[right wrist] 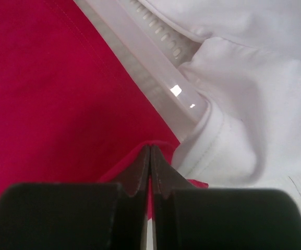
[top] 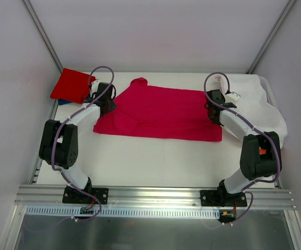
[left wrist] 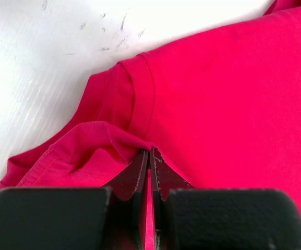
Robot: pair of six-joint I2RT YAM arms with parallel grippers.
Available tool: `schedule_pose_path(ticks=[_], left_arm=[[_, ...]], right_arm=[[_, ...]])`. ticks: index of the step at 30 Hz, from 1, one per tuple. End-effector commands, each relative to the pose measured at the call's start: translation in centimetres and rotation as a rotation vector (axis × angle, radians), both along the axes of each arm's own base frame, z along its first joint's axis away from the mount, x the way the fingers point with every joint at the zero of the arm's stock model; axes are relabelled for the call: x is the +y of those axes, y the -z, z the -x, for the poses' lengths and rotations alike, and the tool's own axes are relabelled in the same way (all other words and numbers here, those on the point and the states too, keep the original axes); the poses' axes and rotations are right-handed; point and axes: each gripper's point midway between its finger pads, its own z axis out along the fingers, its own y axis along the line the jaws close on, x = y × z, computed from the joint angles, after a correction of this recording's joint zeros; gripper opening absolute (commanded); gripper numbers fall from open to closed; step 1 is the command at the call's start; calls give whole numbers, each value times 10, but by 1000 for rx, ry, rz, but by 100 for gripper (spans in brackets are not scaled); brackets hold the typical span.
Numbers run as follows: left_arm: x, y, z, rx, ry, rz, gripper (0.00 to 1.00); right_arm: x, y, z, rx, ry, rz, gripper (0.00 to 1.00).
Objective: Fold and stack the t-shirts
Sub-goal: Fold the tshirt
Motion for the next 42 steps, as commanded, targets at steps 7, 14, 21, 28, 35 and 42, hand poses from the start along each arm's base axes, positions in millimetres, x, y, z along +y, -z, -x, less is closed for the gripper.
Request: schedule_pose_path(ticks=[7, 14, 21, 28, 35, 42], left_arm=[[4, -7, -40, -36, 26, 1, 0], [-5, 7, -68, -12, 112, 0, 0], [0, 34, -83, 36, 114, 13, 0], [7, 27, -91, 33, 86, 23, 94], [7, -67, -121, -167, 110, -3, 98], [-15, -98, -180, -283, 244, 24, 98]], right_arm=[[-1, 4, -23, 11, 5, -2, 1], [-13, 13, -18, 35, 36, 7, 1], [-20, 27, -24, 82, 60, -36, 63], [-29, 18, -31, 102, 90, 1, 99], [-30, -35, -41, -12, 85, 1, 99], [-17, -41, -28, -49, 24, -52, 100]])
